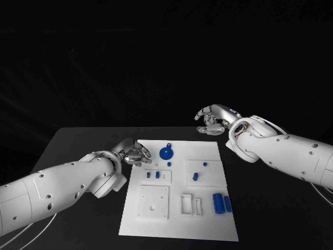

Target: Assemble the parts on the task board

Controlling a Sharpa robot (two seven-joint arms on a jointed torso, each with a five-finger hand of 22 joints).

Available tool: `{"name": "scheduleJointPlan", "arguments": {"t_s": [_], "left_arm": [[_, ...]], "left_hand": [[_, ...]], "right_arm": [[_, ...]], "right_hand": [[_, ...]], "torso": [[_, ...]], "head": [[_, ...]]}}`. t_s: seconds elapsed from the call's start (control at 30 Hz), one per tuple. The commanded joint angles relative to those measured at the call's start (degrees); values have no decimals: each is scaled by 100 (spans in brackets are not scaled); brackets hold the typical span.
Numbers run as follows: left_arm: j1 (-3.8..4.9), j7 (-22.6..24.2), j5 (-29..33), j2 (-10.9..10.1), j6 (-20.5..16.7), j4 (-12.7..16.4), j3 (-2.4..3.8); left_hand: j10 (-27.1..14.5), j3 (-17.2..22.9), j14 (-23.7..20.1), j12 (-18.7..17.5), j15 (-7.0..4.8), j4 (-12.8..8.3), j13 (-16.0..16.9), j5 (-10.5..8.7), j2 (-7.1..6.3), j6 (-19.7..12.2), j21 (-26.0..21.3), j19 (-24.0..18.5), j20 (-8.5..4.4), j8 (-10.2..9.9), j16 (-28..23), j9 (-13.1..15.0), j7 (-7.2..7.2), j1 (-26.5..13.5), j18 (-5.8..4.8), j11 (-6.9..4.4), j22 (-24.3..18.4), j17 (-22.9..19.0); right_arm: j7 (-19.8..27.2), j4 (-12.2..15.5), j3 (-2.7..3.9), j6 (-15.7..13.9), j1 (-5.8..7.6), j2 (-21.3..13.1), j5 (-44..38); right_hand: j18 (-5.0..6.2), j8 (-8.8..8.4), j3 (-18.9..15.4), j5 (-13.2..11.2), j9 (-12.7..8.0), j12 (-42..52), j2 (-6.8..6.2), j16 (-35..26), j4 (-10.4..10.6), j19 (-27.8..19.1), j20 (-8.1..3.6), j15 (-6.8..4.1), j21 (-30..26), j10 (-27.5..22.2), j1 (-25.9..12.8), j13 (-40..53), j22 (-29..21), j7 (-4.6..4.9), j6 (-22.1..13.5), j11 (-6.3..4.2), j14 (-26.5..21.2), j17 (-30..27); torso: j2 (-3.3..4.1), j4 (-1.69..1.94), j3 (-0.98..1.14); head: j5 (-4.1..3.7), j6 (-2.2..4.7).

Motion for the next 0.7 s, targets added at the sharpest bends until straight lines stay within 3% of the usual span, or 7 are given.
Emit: {"name": "scheduleJointPlan", "arguments": {"t_s": [0.03,0.3,0.7], "left_arm": [[8,478,-288,46,-83,70,6],[69,540,-1386,287,-21,-52,9],[172,440,-3146,1020,480,-781,-27]], "left_hand": [[5,0,15,-180,33,-20,-34,-34,18,-36,-48,-16,-247,-32,-49,-44,16,72,39,71,19,25],[121,-62,135,-564,11,8,-60,-312,-54,-56,-73,103,-262,-129,-23,-188,30,64,71,96,67,117],[-207,-63,566,-1400,77,17,-211,-331,-128,-96,131,558,-231,-274,426,-397,40,262,286,230,242,422]], "right_arm": [[68,11,-1,52,-28,11,18],[70,9,-1,54,-51,42,19],[78,-24,-1,44,-54,129,19]], "right_hand": [[561,11,5,15,-10,-4,5,-29,-24,-1,-7,28,-33,-31,-12,-9,92,49,6,-5,-19,-10],[561,11,7,12,-10,-7,7,-33,-24,-5,-5,29,-37,-34,-12,-13,92,50,5,-4,-23,-12],[561,11,9,11,-11,-9,9,-36,-25,-9,-2,30,-41,-36,-11,-18,91,51,4,-3,-26,-13]], "torso": [[6,-3,-1],[11,-11,7],[12,-17,14]], "head": [[-20,19],[-60,46],[-48,62]]}}
